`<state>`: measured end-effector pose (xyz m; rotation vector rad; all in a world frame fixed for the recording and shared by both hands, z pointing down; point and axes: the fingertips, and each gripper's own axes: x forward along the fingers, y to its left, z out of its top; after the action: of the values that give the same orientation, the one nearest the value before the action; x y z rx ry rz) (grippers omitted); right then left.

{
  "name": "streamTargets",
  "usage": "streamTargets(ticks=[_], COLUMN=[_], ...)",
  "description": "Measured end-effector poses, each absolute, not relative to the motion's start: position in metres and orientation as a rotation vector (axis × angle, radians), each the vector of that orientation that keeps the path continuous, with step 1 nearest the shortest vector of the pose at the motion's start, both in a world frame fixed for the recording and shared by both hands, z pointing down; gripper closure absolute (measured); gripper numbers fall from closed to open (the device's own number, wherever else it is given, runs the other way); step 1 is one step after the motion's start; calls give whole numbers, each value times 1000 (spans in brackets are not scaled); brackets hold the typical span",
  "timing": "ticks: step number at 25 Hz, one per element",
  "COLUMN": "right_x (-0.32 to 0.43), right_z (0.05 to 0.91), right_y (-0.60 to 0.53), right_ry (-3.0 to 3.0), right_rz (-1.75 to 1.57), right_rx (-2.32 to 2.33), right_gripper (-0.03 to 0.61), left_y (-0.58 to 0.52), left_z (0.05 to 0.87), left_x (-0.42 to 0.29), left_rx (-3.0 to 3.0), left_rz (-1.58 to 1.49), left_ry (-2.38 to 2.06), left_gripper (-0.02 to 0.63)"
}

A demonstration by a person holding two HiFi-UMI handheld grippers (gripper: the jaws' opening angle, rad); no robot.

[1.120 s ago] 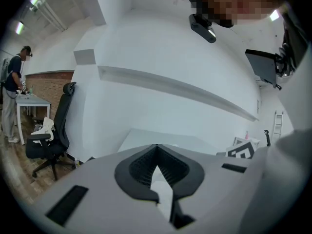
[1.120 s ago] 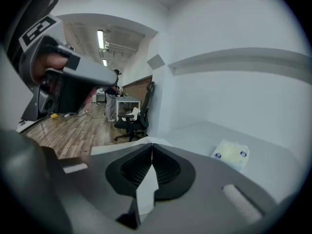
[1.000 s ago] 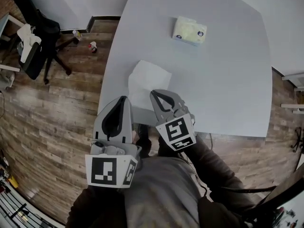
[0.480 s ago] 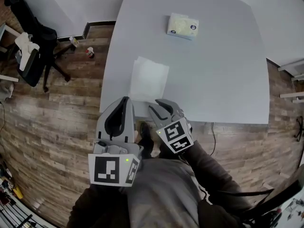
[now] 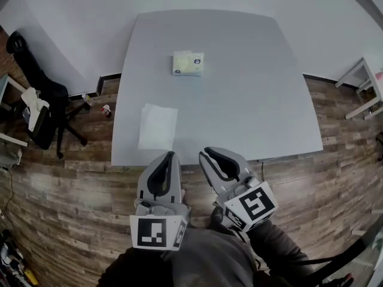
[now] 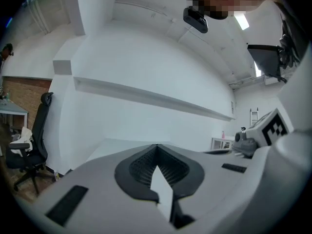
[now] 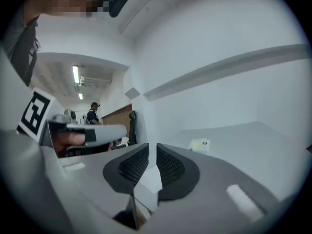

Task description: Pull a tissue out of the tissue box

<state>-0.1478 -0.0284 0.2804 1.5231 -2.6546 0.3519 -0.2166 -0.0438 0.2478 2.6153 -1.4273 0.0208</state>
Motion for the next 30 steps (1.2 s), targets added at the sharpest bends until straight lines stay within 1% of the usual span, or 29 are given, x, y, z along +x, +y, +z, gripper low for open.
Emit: streamTargets(ticks=[4, 10, 15, 30], right_x=[-90, -39, -29, -13], right_z=[223, 203, 194, 189], right_y=[32, 110, 129, 164], right_ry=[-2696, -2711, -2737, -2692], right_rz=[269, 295, 261, 135], right_rx=[1637, 1707, 1737, 1782], right_gripper=[572, 575, 577, 578], left_y=[18, 97, 109, 145], left_z=[225, 212, 183, 184], left_x=[-155, -89, -72, -44], left_rx=[2701, 2744, 2815, 2876], left_rz=[7, 73, -44, -13], left_ry=[-1390, -1323, -1376, -1294], left_gripper=[612, 612, 612, 612])
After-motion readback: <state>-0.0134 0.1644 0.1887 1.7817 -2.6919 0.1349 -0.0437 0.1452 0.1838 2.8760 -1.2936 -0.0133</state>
